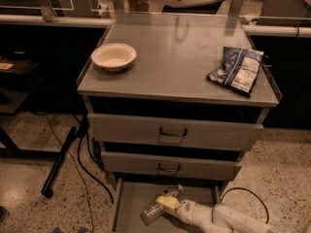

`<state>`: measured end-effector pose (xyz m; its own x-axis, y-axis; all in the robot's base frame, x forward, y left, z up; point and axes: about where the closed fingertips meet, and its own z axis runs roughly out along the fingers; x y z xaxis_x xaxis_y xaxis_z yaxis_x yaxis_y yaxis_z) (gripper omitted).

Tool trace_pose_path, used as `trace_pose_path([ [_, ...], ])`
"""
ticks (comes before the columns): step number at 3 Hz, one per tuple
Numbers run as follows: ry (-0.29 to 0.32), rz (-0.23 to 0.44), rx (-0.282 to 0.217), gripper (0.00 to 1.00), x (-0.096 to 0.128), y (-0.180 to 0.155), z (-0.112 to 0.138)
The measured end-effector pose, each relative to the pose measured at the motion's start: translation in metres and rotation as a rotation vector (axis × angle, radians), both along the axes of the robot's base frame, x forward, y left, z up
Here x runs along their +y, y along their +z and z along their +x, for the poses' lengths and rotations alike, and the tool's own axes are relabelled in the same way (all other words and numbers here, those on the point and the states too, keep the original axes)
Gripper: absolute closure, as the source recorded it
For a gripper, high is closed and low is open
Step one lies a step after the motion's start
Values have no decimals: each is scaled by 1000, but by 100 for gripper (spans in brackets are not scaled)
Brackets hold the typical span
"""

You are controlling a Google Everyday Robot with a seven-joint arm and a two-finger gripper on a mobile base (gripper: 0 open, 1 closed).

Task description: Place water bottle into bottom drawer

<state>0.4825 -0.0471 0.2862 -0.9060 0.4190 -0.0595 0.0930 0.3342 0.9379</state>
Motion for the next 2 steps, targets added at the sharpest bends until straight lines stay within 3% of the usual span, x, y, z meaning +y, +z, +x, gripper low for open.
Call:
trace_pose_path([
  [2,-8,13,27,100,4,-13,-1],
])
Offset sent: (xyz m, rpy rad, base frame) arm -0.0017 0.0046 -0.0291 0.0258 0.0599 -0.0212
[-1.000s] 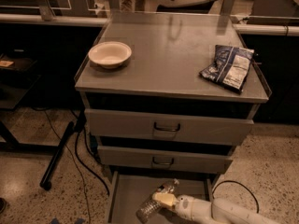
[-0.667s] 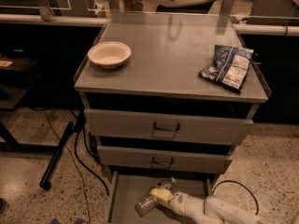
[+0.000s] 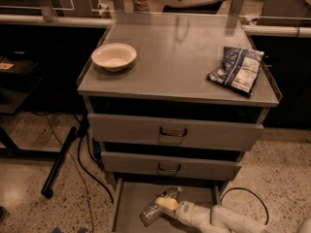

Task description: Place water bottle into bottom drawer

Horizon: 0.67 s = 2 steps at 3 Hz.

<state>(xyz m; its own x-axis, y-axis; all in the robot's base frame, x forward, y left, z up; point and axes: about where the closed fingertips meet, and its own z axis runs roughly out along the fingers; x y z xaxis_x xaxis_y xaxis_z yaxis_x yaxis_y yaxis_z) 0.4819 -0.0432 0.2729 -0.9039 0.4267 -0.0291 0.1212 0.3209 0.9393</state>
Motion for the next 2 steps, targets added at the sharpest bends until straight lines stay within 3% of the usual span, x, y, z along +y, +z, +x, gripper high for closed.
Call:
trace_pose_path([
  [1,-31,-10,57,100,7,-37,2],
  [2,-42,-13,69,100,11,-49,4],
])
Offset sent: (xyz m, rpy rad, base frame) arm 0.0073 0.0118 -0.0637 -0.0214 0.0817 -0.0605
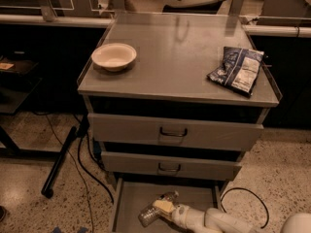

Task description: Place water bottle into bottom drawer

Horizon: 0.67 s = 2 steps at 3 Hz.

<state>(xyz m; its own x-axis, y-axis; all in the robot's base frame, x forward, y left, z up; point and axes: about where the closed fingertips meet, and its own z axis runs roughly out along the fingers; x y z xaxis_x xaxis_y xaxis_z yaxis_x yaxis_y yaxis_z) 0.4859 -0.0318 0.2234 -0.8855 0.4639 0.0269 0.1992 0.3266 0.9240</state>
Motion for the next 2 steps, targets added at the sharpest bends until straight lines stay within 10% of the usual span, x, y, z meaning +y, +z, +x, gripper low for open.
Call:
trace_pose_path([
  [2,7,-2,39,100,11,-36,13],
])
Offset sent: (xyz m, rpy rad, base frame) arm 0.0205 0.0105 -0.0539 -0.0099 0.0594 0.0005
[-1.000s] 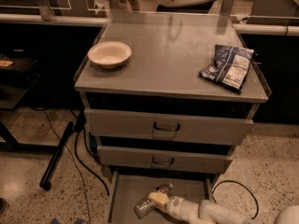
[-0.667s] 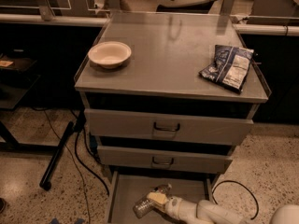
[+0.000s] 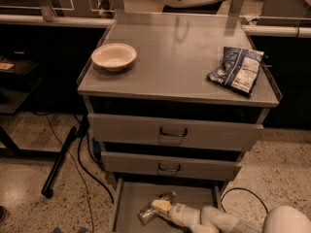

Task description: Place water bottle into bottom drawer

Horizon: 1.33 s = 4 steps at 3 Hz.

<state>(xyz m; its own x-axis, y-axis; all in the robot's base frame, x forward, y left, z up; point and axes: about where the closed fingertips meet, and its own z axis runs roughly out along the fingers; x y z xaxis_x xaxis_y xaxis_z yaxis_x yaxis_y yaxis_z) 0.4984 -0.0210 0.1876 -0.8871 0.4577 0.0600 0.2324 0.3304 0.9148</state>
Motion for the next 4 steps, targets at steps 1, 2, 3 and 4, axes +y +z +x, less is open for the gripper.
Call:
trace_pose_path([
  [1,23,-9,6,100,5,-8,3],
  [2,40,-21,18,100,7,-17,8],
  [3,49,-38,44,100,6,-32,10],
  [4,48,-49,67,100,5,-45,10],
])
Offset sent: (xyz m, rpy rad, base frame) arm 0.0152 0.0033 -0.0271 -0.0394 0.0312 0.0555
